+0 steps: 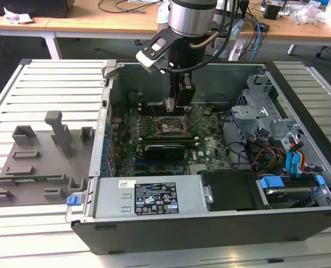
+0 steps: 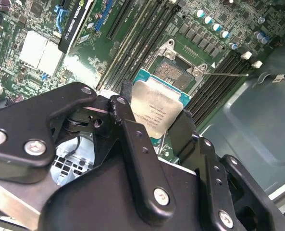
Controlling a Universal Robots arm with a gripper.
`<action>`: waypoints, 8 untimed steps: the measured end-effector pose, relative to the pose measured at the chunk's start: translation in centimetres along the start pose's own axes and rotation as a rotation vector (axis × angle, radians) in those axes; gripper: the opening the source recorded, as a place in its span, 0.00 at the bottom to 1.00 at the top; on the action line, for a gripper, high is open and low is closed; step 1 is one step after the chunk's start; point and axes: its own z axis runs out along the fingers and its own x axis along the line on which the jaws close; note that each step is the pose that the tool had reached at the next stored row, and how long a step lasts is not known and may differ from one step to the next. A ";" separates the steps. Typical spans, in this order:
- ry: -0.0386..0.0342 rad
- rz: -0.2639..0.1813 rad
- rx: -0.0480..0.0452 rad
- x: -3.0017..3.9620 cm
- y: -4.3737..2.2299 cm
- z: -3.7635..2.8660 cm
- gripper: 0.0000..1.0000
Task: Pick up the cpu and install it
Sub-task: 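Place the cpu into insertion slot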
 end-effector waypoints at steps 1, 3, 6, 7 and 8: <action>0.0000 0.000 0.0000 0.00 0.00 0.00 0.55; 0.0000 0.000 0.0000 0.00 0.00 0.01 0.55; 0.0001 0.000 0.0000 0.00 0.01 0.29 0.55; -0.0001 0.000 0.0000 0.01 0.02 0.33 0.55; -0.0001 0.000 0.0000 0.02 0.02 0.42 0.55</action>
